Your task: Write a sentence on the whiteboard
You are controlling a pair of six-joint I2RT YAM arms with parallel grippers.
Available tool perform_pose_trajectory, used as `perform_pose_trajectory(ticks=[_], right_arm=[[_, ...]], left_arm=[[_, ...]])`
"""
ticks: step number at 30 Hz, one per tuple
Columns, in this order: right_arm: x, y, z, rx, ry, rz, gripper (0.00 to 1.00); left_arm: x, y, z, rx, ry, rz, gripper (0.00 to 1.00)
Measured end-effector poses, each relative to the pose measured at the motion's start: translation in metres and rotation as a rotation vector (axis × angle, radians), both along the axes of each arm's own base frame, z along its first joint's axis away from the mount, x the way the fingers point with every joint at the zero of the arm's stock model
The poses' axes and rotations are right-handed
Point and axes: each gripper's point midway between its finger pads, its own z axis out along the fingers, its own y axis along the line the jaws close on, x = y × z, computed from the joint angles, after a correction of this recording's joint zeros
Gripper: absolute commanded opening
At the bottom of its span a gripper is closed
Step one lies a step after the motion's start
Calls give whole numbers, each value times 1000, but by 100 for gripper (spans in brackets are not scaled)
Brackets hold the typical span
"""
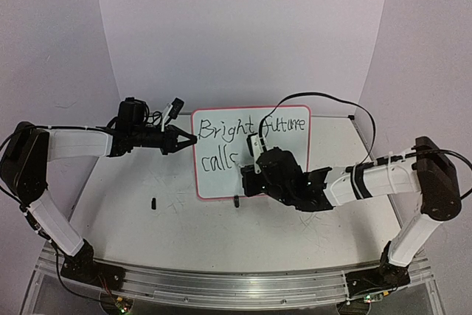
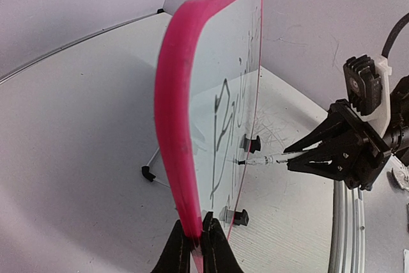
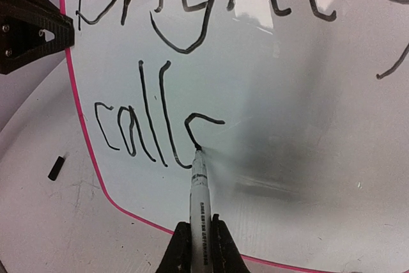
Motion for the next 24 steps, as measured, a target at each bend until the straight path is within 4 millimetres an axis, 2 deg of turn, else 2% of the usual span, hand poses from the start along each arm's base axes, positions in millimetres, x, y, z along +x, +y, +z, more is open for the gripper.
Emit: perform_pose_trajectory(ticks=[13,24], right_arm=[[-4,-14,-10,-8,23,-37,0],[-8,-12,-15,-9,41,-29,0]], left_arm=[[0,0,0,0,0,0,0],[0,0,0,-1,0,-2,0]])
